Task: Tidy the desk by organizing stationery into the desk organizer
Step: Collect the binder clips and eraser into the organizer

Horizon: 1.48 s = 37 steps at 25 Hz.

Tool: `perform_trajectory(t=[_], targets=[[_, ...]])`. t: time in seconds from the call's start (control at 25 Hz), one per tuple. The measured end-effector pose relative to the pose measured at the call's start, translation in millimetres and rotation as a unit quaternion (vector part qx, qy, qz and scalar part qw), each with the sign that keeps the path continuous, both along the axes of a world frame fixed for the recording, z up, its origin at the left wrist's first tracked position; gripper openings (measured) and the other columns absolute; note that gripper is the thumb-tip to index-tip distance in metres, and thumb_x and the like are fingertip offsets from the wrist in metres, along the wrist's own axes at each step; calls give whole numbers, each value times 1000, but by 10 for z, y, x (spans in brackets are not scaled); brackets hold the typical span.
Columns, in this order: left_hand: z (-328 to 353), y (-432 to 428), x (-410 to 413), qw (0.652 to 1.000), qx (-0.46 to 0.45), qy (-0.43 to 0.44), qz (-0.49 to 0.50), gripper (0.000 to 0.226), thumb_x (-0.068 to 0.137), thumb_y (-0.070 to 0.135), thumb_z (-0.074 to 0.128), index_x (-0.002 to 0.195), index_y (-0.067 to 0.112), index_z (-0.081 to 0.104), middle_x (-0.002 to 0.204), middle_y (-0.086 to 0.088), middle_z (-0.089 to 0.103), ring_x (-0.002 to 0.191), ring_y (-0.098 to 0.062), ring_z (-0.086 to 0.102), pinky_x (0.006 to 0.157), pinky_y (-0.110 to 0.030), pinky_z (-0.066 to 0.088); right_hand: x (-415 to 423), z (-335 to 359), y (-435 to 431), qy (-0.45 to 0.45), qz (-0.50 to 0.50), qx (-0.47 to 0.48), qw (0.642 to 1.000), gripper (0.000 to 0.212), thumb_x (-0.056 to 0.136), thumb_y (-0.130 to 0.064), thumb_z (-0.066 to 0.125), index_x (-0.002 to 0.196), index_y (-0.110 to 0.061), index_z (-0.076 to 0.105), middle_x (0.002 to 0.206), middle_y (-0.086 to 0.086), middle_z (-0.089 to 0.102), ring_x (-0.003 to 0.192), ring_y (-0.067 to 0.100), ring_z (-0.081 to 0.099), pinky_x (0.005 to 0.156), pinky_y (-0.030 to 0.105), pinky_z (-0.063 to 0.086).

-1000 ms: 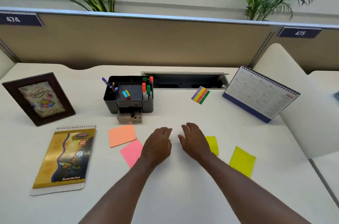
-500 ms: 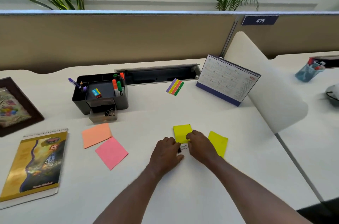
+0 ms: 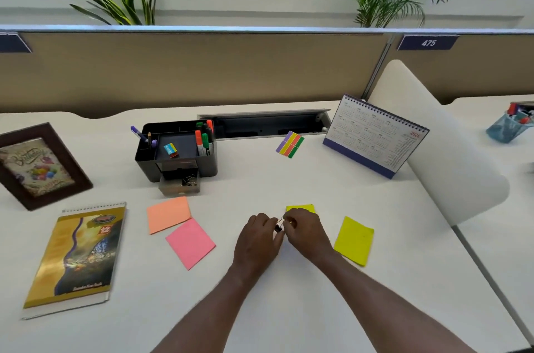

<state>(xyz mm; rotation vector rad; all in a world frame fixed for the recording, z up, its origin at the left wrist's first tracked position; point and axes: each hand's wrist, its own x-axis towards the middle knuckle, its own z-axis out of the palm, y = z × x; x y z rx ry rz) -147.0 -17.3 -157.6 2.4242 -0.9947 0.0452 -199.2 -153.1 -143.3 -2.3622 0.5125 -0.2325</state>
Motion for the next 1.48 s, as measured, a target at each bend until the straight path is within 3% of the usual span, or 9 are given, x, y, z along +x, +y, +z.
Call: perform_trajectory(t=[0.12, 0.36, 0.6, 0.8, 0.92, 1.04, 1.16, 1.28, 1.48], targets=[[119, 209, 189, 995, -51, 17, 89, 20, 78, 22, 74, 96, 15, 68, 83, -1, 60, 76, -20, 58, 55, -29, 50, 359, 121, 308, -10, -48, 142, 989, 11, 80, -9, 62, 82, -15, 71, 76, -5, 71, 73, 9, 64, 68, 23, 50], [192, 767, 759, 966, -88, 47, 239, 17, 86, 25, 67, 97, 13, 67, 89, -3, 59, 84, -24, 55, 68, -34, 49, 1067, 296, 1005, 21, -6, 282, 959, 21, 81, -8, 56, 90, -15, 74, 85, -2, 75, 79, 14, 72, 83, 39, 58], [261, 1145, 1342, 951, -74, 20, 299, 19, 81, 19, 72, 98, 9, 70, 90, -8, 64, 86, -28, 59, 66, -34, 47, 1694, 408, 1440, 34, 86, 257, 962, 42, 70, -9, 42, 94, -15, 76, 90, -1, 75, 89, 15, 70, 86, 40, 57], [192, 1181, 1693, 951, -58, 41, 301, 34, 80, 23, 74, 110, 10, 68, 97, -8, 65, 93, -30, 59, 68, -37, 52, 2059, 351, 1491, 45, 94, 223, 969, 31, 76, -7, 48, 89, -15, 75, 84, 2, 74, 86, 20, 69, 81, 39, 57], [145, 1178, 1809, 955, -51, 12, 292, 43, 78, 24, 76, 116, 9, 65, 100, -9, 66, 91, -30, 60, 70, -37, 53, 2116, 333, 1504, 14, 42, 159, 986, 27, 86, -3, 48, 96, -6, 72, 87, 2, 71, 83, 17, 64, 71, 15, 49], [176, 1206, 1871, 948, -67, -59, 306, 40, 79, 17, 72, 117, 9, 62, 100, -9, 59, 84, -28, 56, 68, -37, 50, 2047, 280, 1471, -49, -57, 85, 993, 19, 88, -5, 49, 85, -5, 67, 79, 5, 67, 74, 20, 60, 64, 28, 48], [242, 1246, 1886, 945, -40, -97, 311, 49, 81, 8, 61, 130, 8, 54, 118, -14, 53, 95, -28, 51, 77, -37, 48, 1934, 163, 1445, 28, -69, 91, 993, 10, 86, -16, 57, 81, -8, 62, 76, 3, 64, 71, 21, 58, 61, 32, 46], [268, 1273, 1932, 956, 5, -101, 276, 61, 76, 1, 56, 137, 8, 49, 136, -17, 48, 104, -31, 51, 78, -39, 49, 1928, 109, 1454, 103, -28, 69, 992, 26, 81, -21, 57, 57, -11, 53, 53, 2, 53, 53, 20, 50, 50, 33, 40], [289, 1326, 1993, 969, 24, -76, 234, 70, 63, -3, 56, 132, 5, 54, 131, -10, 59, 94, -29, 57, 68, -37, 52, 2065, 93, 1581, 131, 62, 30, 989, 41, 83, -24, 50, 46, -15, 37, 46, 0, 36, 51, 24, 38, 44, 29, 26]])
